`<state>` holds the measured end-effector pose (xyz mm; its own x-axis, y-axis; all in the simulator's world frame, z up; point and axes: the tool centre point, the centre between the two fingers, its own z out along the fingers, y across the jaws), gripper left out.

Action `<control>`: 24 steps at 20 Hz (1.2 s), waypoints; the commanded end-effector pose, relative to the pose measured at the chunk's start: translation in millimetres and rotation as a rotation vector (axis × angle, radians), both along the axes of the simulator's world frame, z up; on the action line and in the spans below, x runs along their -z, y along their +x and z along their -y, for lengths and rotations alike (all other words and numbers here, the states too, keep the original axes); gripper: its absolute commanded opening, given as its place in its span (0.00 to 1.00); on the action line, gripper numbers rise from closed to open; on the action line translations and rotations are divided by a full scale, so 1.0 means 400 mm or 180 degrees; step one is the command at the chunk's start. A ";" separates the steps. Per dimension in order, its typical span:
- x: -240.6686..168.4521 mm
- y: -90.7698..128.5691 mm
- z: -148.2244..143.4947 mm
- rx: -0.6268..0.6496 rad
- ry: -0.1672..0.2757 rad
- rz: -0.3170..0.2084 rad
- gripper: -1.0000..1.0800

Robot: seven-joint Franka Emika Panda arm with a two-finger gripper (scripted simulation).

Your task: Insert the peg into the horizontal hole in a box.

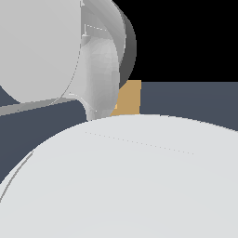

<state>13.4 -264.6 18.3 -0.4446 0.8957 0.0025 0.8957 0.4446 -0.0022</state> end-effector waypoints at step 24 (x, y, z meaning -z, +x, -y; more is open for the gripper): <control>-0.109 -0.153 -0.395 0.0987 -0.0003 0.0009 0.00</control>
